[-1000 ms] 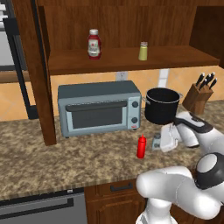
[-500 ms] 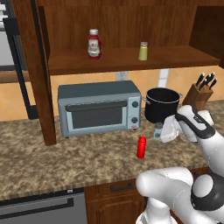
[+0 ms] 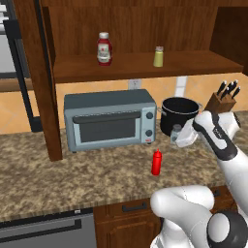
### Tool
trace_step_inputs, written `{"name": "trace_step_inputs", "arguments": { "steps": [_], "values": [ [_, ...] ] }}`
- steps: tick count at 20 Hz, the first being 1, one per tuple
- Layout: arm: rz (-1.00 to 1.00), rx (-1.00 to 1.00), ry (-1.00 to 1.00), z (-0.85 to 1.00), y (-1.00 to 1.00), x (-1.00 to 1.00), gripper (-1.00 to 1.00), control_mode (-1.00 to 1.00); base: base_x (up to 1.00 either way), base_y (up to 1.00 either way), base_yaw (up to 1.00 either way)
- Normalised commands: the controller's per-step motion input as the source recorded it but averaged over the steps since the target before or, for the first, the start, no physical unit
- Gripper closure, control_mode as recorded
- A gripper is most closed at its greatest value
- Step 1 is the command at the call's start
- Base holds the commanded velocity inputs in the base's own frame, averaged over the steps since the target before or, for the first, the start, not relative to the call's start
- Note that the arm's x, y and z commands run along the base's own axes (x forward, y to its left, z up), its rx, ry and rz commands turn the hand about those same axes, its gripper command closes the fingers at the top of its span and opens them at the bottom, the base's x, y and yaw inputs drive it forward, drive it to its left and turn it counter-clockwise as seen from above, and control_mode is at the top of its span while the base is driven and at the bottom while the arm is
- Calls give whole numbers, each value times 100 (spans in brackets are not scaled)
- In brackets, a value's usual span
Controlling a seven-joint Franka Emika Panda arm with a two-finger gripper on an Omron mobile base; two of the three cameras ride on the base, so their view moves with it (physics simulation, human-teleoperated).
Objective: Put the shaker and condiment bottle from the counter next to their counterparts in the cabinet.
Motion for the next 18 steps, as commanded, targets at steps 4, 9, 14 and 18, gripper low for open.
{"name": "trace_step_inputs", "arguments": {
  "steps": [4, 9, 14, 18],
  "values": [
    [-9, -4, -1, 51, 0, 0, 100, -100, 0, 0, 0],
    [-9, -1, -3, 54, 0, 0, 100, -100, 0, 0, 0],
    [-7, 0, -3, 57, 0, 0, 100, -100, 0, 0, 0],
    [-7, 0, -2, 54, 0, 0, 100, -100, 0, 0, 0]
  ]
}}
